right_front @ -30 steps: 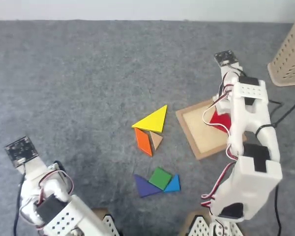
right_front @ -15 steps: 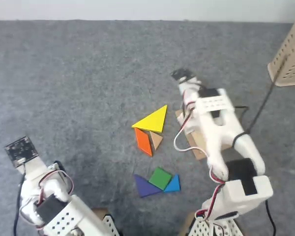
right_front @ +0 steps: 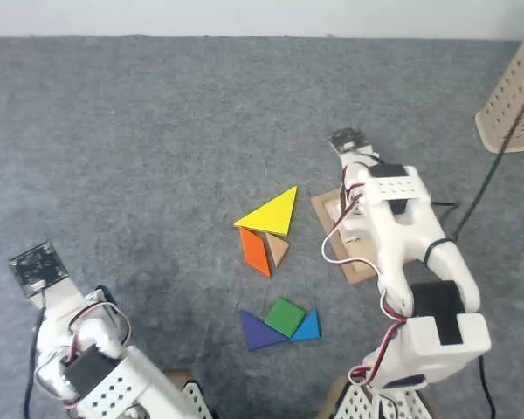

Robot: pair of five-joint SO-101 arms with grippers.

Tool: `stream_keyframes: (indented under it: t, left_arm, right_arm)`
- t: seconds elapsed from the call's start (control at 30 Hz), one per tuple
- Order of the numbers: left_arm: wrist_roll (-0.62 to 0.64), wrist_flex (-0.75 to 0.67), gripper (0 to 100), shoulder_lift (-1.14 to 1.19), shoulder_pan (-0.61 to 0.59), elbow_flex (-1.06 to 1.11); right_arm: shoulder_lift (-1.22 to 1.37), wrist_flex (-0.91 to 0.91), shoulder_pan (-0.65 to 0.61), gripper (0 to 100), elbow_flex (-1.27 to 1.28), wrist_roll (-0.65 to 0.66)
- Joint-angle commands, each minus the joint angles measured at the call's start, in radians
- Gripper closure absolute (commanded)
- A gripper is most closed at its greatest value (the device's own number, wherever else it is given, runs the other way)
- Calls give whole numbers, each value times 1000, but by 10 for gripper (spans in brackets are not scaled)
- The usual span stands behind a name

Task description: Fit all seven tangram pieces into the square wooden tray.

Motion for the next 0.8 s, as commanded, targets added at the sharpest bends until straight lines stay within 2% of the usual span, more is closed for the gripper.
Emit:
stream_keyframes:
  t: [0.0,0.23,0.47,0.6,0.77]
  left_arm:
    - [9,3,775,-11,2,-19]
    - [9,3,775,-11,2,-19]
    - [9,3,775,-11,2,-19]
    - [9,3,775,-11,2,-19]
    - [9,3,775,-11,2,-19]
  right_arm:
    - [-28,-25,-65,986,32,-9]
    - [-10,-70,-182,986,75,-15]
    - [-154,-71,-191,986,71,-21]
    - [-249,-65,-225,986,57,-77]
    - [-266,-50,-208,986,87,-78]
